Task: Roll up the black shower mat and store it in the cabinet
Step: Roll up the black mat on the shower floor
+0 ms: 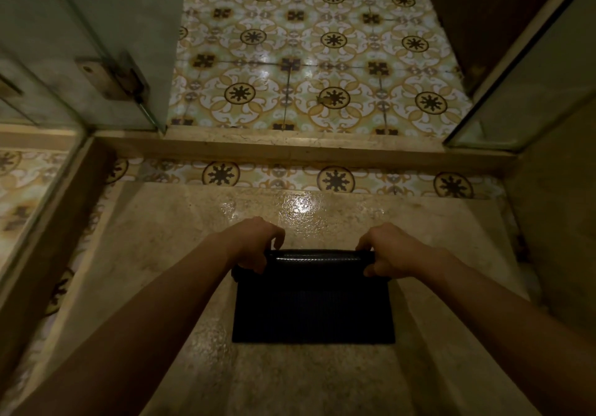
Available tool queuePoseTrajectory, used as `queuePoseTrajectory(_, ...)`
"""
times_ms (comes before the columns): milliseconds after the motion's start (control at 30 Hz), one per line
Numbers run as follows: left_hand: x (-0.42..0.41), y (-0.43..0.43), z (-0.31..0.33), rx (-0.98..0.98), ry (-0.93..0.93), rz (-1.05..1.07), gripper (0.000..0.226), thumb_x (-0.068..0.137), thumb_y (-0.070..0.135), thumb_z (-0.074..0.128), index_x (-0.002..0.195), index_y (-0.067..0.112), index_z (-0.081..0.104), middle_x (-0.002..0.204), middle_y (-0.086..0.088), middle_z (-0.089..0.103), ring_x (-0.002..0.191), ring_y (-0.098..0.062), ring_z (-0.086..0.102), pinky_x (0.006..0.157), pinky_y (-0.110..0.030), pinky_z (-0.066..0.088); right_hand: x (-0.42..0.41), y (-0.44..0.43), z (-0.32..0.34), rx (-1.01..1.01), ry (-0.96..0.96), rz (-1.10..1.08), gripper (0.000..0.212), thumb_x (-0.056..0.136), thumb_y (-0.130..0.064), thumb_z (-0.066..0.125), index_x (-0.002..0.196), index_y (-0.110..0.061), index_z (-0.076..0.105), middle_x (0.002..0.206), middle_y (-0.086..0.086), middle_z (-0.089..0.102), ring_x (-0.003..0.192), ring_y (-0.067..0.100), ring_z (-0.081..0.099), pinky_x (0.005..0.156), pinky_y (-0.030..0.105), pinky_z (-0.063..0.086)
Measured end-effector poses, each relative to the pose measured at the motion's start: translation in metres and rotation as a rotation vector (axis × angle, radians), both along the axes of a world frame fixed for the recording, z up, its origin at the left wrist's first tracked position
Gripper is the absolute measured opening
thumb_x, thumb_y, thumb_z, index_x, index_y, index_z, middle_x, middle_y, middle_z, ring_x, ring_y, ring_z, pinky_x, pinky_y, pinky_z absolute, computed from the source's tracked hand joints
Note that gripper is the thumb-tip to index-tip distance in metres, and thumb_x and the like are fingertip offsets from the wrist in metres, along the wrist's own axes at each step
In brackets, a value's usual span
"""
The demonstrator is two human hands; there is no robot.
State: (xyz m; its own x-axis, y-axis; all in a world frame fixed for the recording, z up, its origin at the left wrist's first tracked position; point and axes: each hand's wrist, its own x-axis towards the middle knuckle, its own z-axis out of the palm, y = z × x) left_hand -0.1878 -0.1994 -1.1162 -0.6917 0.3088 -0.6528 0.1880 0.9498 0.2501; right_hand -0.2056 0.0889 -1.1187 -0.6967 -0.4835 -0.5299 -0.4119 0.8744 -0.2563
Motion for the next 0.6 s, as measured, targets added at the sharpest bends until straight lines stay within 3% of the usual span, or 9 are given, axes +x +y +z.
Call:
queuePoseTrajectory(100, -0.003, -0.007, 0.003, 0.038, -0.076, 0.052, 0.054, 0.07, 0.01, 0.083, 0.117, 0.025, 0.062, 0.121, 0.003, 0.066, 0.1, -0.015, 0.061, 0.077, -0.026, 0.05, -0.005, 0.001, 0.002, 0.003, -0.061, -0.012, 0.032, 0.075, -0.026, 0.074, 0.107, -0.026, 0.071, 0.094, -0.001, 0.07, 0.077, 0.009, 0.059, 0.067, 0.023, 0.046)
queuePoseTrajectory(300, 0.005, 0.0, 0.004, -0.026, -0.032, 0.011, 0.056, 0.069, 0.016, 0.084, 0.118, 0.027, 0.058, 0.118, 0.005, 0.067, 0.104, -0.017, 0.059, 0.086, -0.035, 0.053, -0.001, -0.001, -0.003, 0.025, -0.002, -0.001, 0.036, 0.065, -0.031, 0.083, 0.095, -0.026, 0.064, 0.1, -0.002, 0.064, 0.088, 0.015, 0.056, 0.069, 0.028, 0.046)
queuePoseTrajectory(400, 0.004, 0.002, 0.005, -0.058, -0.024, -0.048, 0.056, 0.071, 0.017, 0.082, 0.122, 0.028, 0.06, 0.12, 0.005, 0.066, 0.106, -0.017, 0.059, 0.087, -0.034, 0.052, 0.0, 0.001, 0.0, 0.014, -0.03, 0.027, 0.045, 0.069, -0.032, 0.082, 0.11, -0.027, 0.065, 0.106, -0.004, 0.067, 0.087, 0.012, 0.058, 0.071, 0.024, 0.044)
queuePoseTrajectory(533, 0.002, -0.005, 0.007, 0.012, -0.133, 0.03, 0.054, 0.074, 0.009, 0.079, 0.123, 0.025, 0.062, 0.125, 0.001, 0.065, 0.101, -0.015, 0.062, 0.071, -0.021, 0.052, -0.003, 0.002, 0.006, 0.014, -0.093, 0.069, 0.038, 0.079, -0.023, 0.073, 0.116, -0.029, 0.067, 0.107, -0.004, 0.07, 0.081, 0.006, 0.057, 0.067, 0.019, 0.04)
queuePoseTrajectory(600, 0.003, -0.005, 0.009, 0.015, -0.144, 0.054, 0.055, 0.073, 0.011, 0.081, 0.121, 0.027, 0.06, 0.123, 0.002, 0.066, 0.098, -0.013, 0.061, 0.072, -0.024, 0.053, -0.001, 0.002, 0.005, 0.001, -0.103, 0.031, 0.035, 0.079, -0.022, 0.074, 0.114, -0.027, 0.068, 0.106, -0.002, 0.068, 0.079, 0.005, 0.053, 0.066, 0.019, 0.04)
